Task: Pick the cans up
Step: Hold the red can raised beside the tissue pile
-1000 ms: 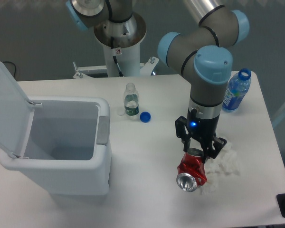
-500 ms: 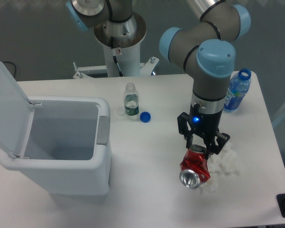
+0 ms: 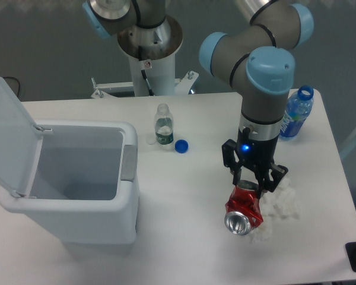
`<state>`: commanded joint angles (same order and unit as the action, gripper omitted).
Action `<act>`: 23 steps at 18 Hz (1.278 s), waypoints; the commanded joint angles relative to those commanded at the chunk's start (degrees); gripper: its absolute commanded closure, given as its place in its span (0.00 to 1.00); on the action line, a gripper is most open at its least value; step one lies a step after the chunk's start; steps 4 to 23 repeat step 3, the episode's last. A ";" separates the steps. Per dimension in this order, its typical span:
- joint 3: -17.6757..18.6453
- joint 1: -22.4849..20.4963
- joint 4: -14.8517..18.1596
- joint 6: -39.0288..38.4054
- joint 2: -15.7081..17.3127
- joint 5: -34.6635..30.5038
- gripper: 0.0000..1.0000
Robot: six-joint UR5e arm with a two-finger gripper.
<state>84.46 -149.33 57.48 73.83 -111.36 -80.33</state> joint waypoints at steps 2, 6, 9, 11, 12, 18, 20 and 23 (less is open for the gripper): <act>0.00 0.00 -0.09 0.00 0.00 0.00 0.69; 0.00 0.00 -0.09 0.00 0.00 0.00 0.69; 0.00 0.00 -0.09 0.00 0.00 0.00 0.69; 0.00 0.00 -0.09 0.00 0.00 0.00 0.69; 0.00 0.00 -0.09 0.00 0.00 0.00 0.69; 0.00 0.00 -0.09 0.00 0.00 0.00 0.69; 0.00 0.00 -0.09 0.00 0.00 0.00 0.69; 0.00 0.00 -0.09 0.00 0.00 0.00 0.69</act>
